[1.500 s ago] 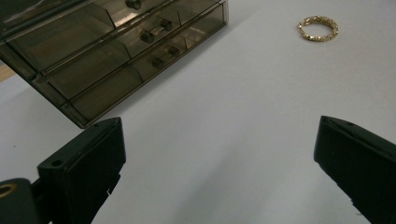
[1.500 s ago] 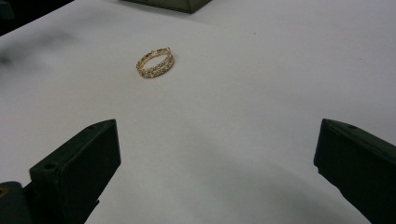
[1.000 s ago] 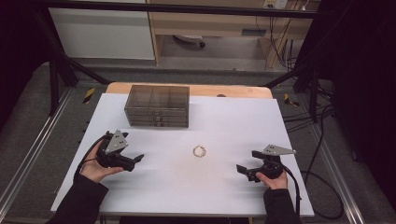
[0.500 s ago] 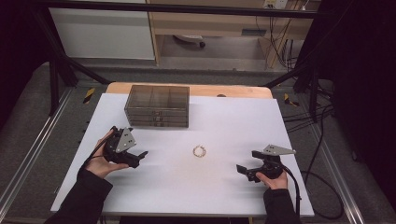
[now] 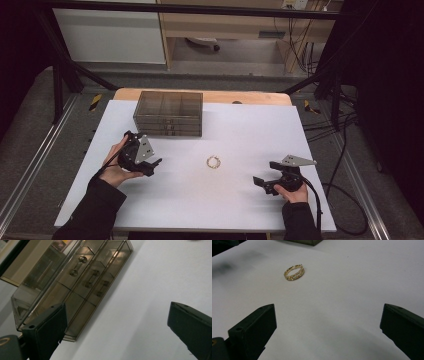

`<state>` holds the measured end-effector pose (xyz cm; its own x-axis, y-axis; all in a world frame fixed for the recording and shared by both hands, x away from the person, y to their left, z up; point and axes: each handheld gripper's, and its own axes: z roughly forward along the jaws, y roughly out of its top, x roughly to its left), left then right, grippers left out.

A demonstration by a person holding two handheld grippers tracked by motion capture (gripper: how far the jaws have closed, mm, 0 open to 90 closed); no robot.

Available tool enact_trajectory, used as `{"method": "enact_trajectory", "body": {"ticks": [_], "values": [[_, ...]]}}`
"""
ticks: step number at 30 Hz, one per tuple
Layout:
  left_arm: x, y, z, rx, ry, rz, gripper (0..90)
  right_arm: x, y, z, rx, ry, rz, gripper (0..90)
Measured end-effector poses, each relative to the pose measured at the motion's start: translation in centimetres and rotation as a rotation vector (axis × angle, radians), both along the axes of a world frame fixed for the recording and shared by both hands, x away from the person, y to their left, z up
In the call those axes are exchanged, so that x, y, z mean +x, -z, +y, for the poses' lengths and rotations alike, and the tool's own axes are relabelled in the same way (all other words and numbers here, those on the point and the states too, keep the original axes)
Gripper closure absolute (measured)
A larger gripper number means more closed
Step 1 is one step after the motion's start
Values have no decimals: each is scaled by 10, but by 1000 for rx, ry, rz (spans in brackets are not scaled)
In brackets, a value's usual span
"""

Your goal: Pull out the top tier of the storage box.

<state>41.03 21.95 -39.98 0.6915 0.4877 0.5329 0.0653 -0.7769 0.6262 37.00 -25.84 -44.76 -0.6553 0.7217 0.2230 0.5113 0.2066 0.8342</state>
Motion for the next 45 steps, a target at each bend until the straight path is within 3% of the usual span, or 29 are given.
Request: {"method": "enact_trajectory", "body": {"ticks": [29,45], "values": [[19,9,-16,174,9,-147,72,0,0,0,-2,-2,2,13],[29,17,-21,277,5,-267,171,0,0,0,-2,-2,2,12]]}}
